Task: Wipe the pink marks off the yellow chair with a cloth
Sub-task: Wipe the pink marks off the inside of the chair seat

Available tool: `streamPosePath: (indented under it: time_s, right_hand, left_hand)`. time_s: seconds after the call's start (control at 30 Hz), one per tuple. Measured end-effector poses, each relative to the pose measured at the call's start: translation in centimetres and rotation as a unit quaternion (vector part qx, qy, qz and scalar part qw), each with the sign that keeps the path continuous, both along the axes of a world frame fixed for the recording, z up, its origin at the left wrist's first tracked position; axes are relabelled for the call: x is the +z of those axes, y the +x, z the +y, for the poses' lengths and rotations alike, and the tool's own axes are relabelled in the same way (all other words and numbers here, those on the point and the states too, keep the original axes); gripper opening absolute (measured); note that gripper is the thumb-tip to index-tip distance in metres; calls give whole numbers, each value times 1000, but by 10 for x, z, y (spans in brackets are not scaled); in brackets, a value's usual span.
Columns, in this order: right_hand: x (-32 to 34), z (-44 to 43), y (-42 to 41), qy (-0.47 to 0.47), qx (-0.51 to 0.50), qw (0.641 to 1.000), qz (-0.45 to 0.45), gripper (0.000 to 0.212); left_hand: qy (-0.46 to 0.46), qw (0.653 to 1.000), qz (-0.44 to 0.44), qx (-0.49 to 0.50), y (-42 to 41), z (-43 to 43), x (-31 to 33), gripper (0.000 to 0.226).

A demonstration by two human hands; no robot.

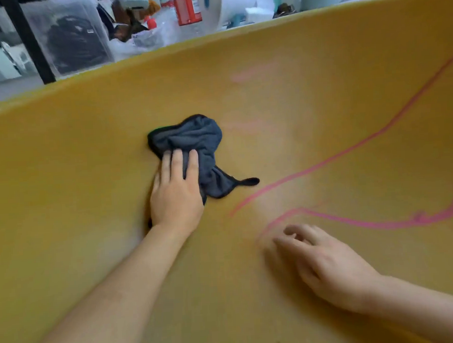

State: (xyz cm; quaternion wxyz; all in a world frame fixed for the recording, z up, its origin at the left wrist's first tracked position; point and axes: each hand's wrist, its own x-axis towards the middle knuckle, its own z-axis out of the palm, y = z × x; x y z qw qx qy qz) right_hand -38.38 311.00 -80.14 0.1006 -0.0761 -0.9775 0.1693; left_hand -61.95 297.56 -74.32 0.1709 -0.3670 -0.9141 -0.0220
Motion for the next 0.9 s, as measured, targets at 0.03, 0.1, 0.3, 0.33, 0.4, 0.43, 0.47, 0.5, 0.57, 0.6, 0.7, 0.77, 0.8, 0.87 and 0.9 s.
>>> streamPosePath:
  time_s: [0.03,0.1,0.3,0.33,0.4,0.43,0.47,0.5,0.57,0.6,0.7,0.77,0.8,0.87,0.9]
  right_hand:
    - [-8,5,9,0,-4,1000,-4,49]
    - [-15,11,18,-26,-11,1000,6,42]
    - [-18,12,16,-55,-11,997,44,36]
    - [-18,12,16,-56,-16,997,41,37]
    - [-20,13,16,-54,-22,998,35,42]
    - [-21,13,16,-53,-24,998,30,45]
    - [-23,12,15,-57,-29,997,32,47]
    - [-24,13,15,-59,-36,997,41,50]
    - [-24,14,14,-70,-53,994,65,54]
    - [-23,15,14,-81,-62,992,77,56]
    - [-19,17,14,-136,-85,981,110,53]
    - [-17,17,14,-152,-82,980,96,50]
    - [-17,16,14,-139,-74,984,77,50]
    - [-18,15,13,-82,-55,995,35,54]
    - [-19,15,12,-52,-49,997,19,55]
  left_hand:
    - [-7,999,-16,-39,9,0,-13,61]
    - [-1,991,-58,-122,41,-6,-34,59]
    - [-149,973,-117,-129,118,-13,-34,74]
    - [-157,979,-55,-120,102,-6,-29,72]
    - [-139,985,43,-89,49,8,-16,63]
    - [-101,992,55,-55,20,11,-7,60]
    - [-50,997,44,-27,-1,11,-1,60]
    - [-9,1000,16,-20,-11,12,-1,62]
    - [-14,996,-22,-89,7,15,-18,71]
    - [-41,989,-47,-133,32,15,-30,69]
    - [-71,953,-158,-250,122,4,-52,61]
    - [-122,910,-159,-364,154,-7,-53,48]
    - [-148,890,-121,-415,147,-9,-50,41]
    - [-157,887,4,-434,94,0,-48,34]
    - [-130,909,41,-394,58,9,-42,34]
